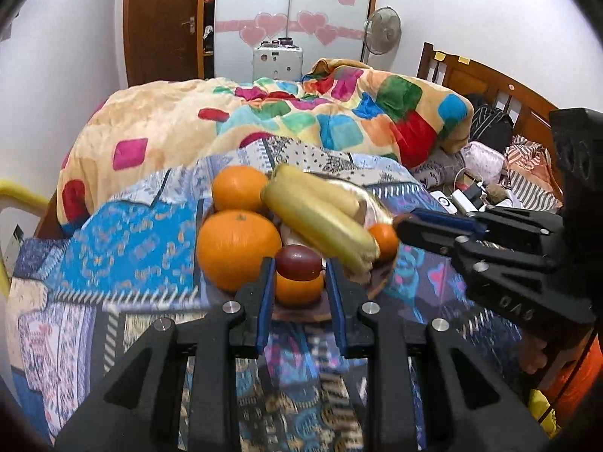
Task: Organize fruits
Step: 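Lower both dates onto the plate and open both grippers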
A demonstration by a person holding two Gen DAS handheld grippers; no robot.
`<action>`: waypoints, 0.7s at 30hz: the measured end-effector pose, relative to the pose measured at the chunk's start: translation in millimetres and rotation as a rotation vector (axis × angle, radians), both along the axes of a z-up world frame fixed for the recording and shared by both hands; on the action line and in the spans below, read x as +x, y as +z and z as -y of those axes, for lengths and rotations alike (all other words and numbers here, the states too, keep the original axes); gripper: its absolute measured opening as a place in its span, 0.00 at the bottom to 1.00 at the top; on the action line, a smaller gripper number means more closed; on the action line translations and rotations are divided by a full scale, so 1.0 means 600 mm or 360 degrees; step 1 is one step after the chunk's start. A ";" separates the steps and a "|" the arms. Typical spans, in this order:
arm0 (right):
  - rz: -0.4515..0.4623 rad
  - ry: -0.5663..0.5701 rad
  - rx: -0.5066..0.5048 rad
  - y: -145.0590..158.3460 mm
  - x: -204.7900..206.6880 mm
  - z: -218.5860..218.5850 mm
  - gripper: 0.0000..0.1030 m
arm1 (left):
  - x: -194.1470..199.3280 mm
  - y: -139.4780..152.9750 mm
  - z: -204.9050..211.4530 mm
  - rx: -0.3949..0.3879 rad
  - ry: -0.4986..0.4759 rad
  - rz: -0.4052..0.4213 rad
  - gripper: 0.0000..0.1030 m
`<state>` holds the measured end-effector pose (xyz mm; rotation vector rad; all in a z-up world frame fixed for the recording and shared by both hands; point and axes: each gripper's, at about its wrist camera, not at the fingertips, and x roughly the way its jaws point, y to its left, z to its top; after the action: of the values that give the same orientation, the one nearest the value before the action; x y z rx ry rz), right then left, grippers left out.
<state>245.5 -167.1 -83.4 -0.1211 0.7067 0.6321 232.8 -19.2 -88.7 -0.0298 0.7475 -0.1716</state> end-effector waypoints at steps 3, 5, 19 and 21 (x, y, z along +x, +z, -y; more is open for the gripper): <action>0.0005 -0.0001 -0.0036 -0.003 0.016 -0.015 0.13 | 0.020 0.000 0.000 0.0000 -0.0012 0.0007 0.26; 0.0012 -0.0012 -0.0056 -0.006 0.025 -0.020 0.13 | 0.032 0.000 0.001 0.0013 -0.0017 0.0010 0.26; -0.0033 -0.0031 -0.0061 -0.022 0.052 -0.027 0.14 | 0.059 -0.014 0.003 0.0029 -0.0030 -0.0025 0.28; -0.0035 -0.0035 -0.0059 -0.023 0.055 -0.027 0.16 | 0.059 -0.013 0.000 0.0013 -0.0029 -0.0029 0.29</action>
<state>278.2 -151.1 -97.5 -0.1403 0.7403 0.6001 268.1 -19.4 -96.8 -0.0170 0.7666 -0.1857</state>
